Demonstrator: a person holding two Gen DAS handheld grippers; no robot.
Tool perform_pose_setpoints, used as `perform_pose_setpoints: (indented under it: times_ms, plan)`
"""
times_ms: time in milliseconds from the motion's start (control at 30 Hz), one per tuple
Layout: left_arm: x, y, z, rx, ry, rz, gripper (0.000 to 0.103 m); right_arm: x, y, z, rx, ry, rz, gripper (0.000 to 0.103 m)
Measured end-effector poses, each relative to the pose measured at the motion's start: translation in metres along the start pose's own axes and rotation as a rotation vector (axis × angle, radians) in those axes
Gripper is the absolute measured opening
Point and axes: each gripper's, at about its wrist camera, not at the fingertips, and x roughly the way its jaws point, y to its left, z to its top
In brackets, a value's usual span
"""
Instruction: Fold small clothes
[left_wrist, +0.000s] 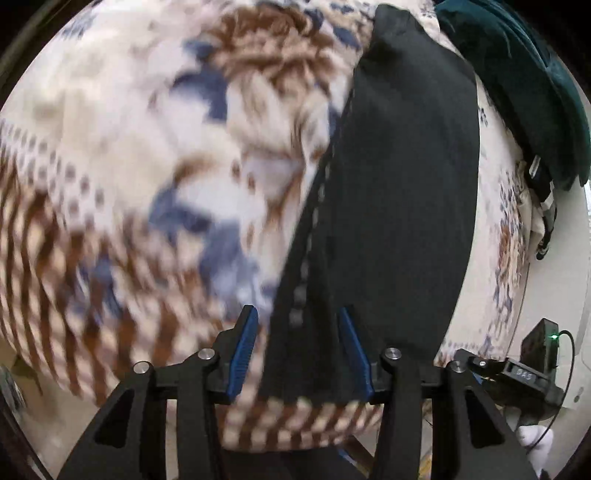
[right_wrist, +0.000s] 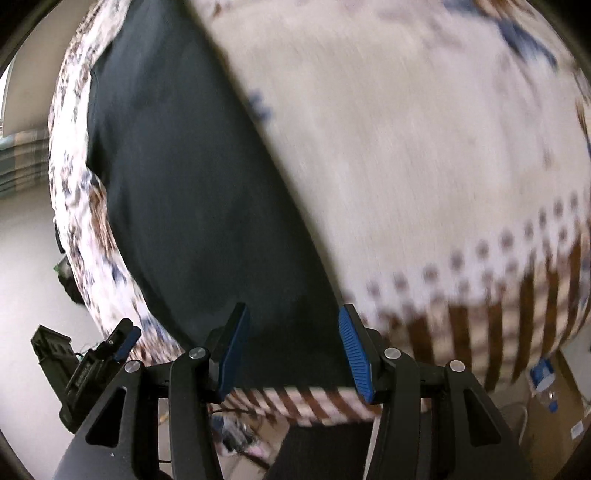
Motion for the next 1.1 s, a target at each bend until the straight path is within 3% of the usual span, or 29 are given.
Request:
perform_pose_setpoints:
  times_ms: [133, 233, 267, 300, 333, 400, 500, 800, 933, 1033, 1100]
  plan:
    - [0.023, -0.012, -0.014, -0.016, 0.024, -0.026, 0.044, 0.009, -0.011, -0.025, -0.021, 0.026, -0.022, 0.053]
    - [0.044, -0.024, -0.014, 0.026, -0.007, 0.021, 0.041, 0.017, -0.018, -0.036, -0.022, 0.027, -0.039, 0.053]
    - [0.049, -0.026, -0.014, 0.032, -0.024, 0.038, 0.032, 0.02, -0.02, -0.037, -0.023, 0.027, -0.045, 0.053]
    - [0.051, -0.026, -0.014, 0.035, -0.041, 0.06, 0.01, 0.021, -0.019, -0.036, -0.023, 0.025, -0.048, 0.053]
    - [0.05, -0.026, -0.014, 0.041, -0.062, 0.058, 0.003, 0.022, -0.022, -0.036, -0.027, 0.022, -0.051, 0.053]
    - [0.048, -0.029, -0.017, 0.04, -0.085, 0.056, 0.002, 0.025, -0.022, -0.036, -0.037, 0.015, -0.066, 0.053]
    - [0.032, -0.026, -0.023, 0.083, -0.122, 0.076, 0.002, 0.025, -0.034, -0.039, -0.028, 0.016, -0.068, 0.053]
    - [0.03, 0.008, -0.017, 0.089, -0.116, 0.14, 0.001, 0.056, -0.02, -0.034, -0.091, 0.017, -0.011, 0.053]
    - [0.017, 0.031, -0.015, -0.005, -0.108, -0.022, 0.003, 0.065, -0.02, -0.028, -0.074, 0.013, 0.042, 0.053]
    - [0.011, 0.035, -0.017, 0.015, -0.11, -0.04, 0.025, 0.068, -0.018, -0.029, -0.09, 0.016, 0.083, 0.053]
    - [0.013, 0.034, -0.025, 0.01, -0.108, -0.068, 0.028, 0.067, -0.018, -0.03, -0.101, 0.018, 0.089, 0.053]
